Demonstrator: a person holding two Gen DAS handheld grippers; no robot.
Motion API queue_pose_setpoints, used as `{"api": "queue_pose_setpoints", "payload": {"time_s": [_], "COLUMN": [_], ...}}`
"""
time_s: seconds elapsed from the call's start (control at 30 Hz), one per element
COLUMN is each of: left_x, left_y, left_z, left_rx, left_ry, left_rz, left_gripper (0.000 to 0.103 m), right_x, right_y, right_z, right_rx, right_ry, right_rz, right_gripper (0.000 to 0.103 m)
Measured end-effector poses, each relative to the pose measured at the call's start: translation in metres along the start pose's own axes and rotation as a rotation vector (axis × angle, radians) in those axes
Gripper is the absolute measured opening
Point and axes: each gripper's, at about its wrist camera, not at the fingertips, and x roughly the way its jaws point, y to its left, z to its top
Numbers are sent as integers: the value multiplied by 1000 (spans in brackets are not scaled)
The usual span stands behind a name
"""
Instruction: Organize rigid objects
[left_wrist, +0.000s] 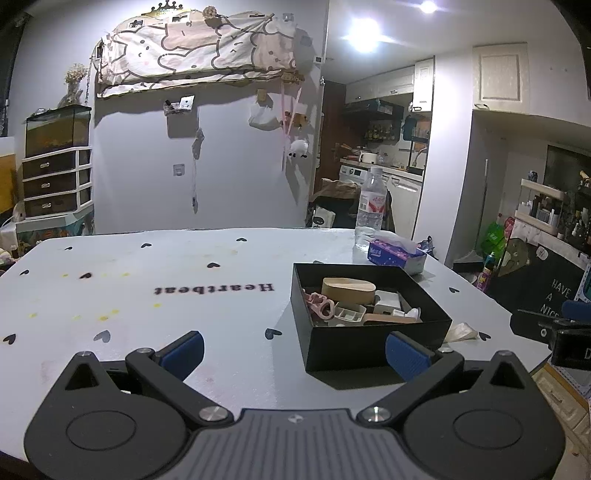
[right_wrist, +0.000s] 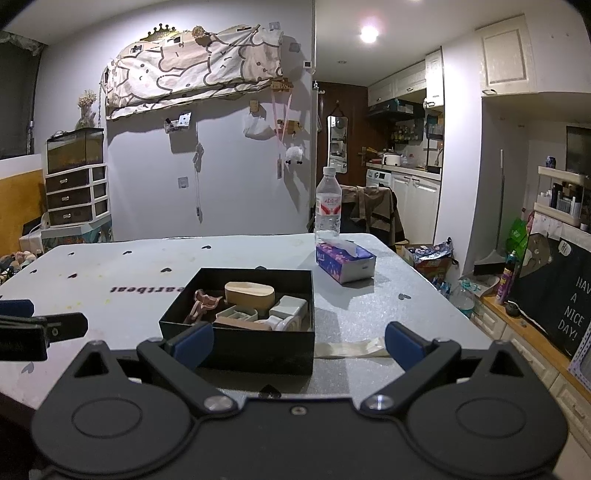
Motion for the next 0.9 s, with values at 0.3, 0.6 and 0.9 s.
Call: {"api": "queue_pose_setpoints", "payload": {"time_s": [0.3, 0.6, 0.9], "left_x": [-1, -1, -1], "left_y": [1, 0, 1], "left_z": [0, 0, 0], "left_rx": [-1, 0, 1], "left_ry": [-3, -3, -4], "left_rz": [4, 3, 3], "left_gripper": [103, 103, 103], "right_x": [0, 0, 1], "right_y": [0, 1, 1], "right_z": [0, -1, -2], "right_rx": [0, 0, 0], "right_ry": [0, 0, 2], "right_rz": [-1, -2, -2], "right_gripper": [100, 100, 100]}}
